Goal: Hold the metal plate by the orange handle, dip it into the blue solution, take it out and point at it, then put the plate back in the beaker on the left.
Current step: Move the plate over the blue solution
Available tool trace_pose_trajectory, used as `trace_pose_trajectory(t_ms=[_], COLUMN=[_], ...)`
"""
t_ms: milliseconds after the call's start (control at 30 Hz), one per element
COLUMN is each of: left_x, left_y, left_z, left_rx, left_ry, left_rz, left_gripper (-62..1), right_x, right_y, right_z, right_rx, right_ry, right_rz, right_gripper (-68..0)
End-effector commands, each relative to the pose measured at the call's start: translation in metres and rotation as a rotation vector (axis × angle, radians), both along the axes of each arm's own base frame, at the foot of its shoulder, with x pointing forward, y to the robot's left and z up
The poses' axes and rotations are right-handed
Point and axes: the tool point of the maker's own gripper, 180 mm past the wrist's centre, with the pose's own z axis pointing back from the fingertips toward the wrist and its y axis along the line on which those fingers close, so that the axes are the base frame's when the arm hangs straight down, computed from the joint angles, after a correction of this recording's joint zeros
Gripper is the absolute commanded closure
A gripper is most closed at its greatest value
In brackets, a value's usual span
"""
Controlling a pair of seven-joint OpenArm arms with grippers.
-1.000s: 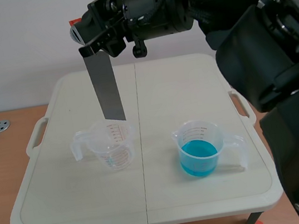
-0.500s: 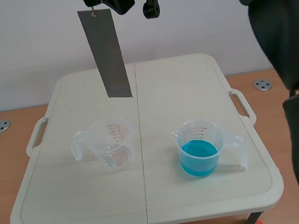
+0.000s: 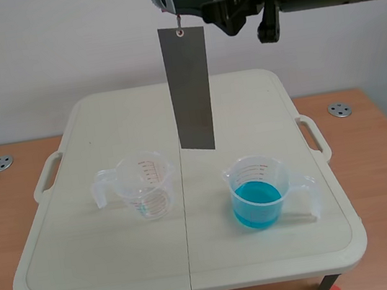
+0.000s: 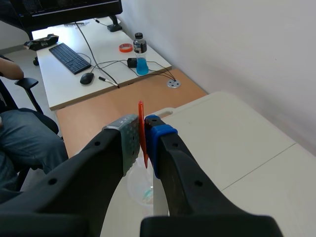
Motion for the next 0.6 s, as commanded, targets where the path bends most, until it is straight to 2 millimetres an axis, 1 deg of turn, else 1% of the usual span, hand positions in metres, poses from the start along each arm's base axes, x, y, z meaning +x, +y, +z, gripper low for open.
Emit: trace_pose_trajectory(t_ms=[0,100,167,367,567], left_x=[0.003,0.01,0.019,0.059,0.095], left_y=[-0.004,-0.004,-0.004,-0.003,-0.003], left_z=[0.003,0.005,0.008,0.024,0.045], left_rx=[-0.019,-0.019,-0.019,-0.015,0.012], left_ry=[-0.016,-0.037,-0.066,-0.194,-0.313], left_rz=[0.003,0.003,0.002,-0.007,-0.069], left_gripper=[-2.8,-2.8,-2.8,-2.8,-2.8], right_x=[-0.003,-0.006,-0.007,-0.008,-0.006], right_y=[-0.005,-0.017,-0.025,-0.054,-0.076], right_z=[0.011,0.008,0.007,0.005,0.006], right_rx=[0.024,0.032,0.035,0.044,0.04], right_ry=[-0.031,-0.011,-0.001,0.02,0.02], right_rz=[0.002,-0.007,-0.018,-0.067,-0.118], right_gripper=[-1.1,-1.1,-1.1,-1.1,-1.1])
